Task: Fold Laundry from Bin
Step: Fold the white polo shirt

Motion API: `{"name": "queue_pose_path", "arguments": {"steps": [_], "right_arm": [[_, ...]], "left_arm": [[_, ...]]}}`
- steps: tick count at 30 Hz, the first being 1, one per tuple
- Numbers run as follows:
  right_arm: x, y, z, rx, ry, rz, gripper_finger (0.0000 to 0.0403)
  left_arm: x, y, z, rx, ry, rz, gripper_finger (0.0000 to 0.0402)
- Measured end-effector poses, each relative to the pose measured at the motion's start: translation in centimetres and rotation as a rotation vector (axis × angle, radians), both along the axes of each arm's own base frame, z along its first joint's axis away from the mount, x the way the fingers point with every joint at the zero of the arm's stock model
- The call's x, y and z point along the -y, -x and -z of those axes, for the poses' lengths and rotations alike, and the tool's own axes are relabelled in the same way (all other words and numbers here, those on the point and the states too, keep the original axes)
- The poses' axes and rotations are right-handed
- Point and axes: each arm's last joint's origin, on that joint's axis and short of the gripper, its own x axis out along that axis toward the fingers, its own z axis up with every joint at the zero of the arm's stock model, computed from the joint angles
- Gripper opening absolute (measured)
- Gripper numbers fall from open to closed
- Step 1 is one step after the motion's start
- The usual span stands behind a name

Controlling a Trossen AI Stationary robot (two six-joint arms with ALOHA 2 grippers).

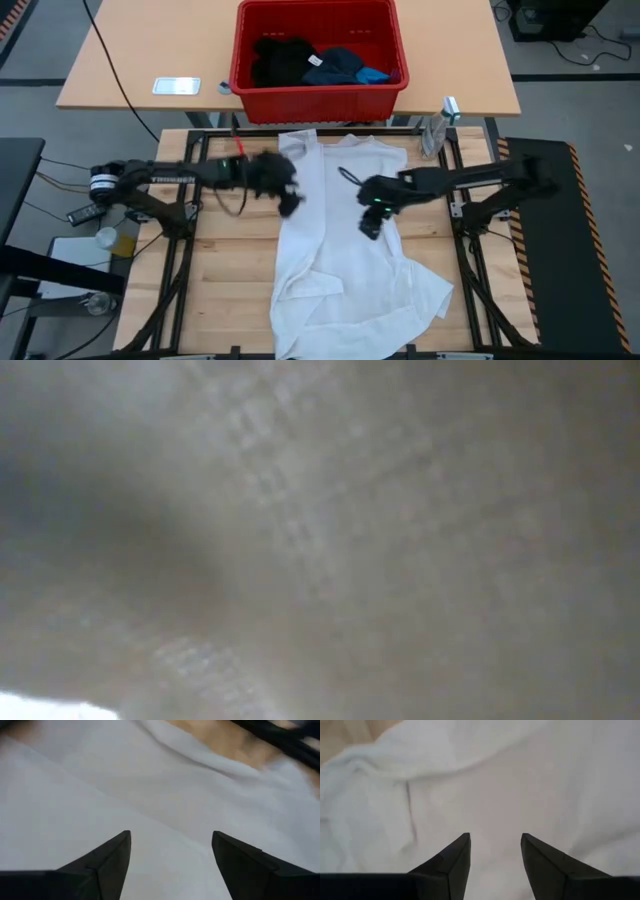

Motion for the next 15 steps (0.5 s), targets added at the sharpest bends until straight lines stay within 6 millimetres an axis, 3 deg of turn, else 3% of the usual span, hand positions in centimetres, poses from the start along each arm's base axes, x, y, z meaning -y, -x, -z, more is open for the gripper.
{"name": "queue_pose_path", "arguments": {"steps": [3, 8, 15], "right_arm": [[-0.4, 2.9, -1.1, -0.005, -0.042, 0.057, 0.018], [-0.2, 6.9, -2.3, -0.118, -0.03, 0.147, 0.0169], [-1.8, 8.3, -2.1, -0.205, -0.07, -0.014, 0.0171]], "left_arm": [[3.3, -0.9, 0.7, -0.005, 0.105, 0.029, 0.0267], [8.4, -2.6, 1.3, -0.008, 0.112, 0.14, 0.0239], [12.4, -8.3, 0.8, -0.048, 0.043, 0.255, 0.0209]]}}
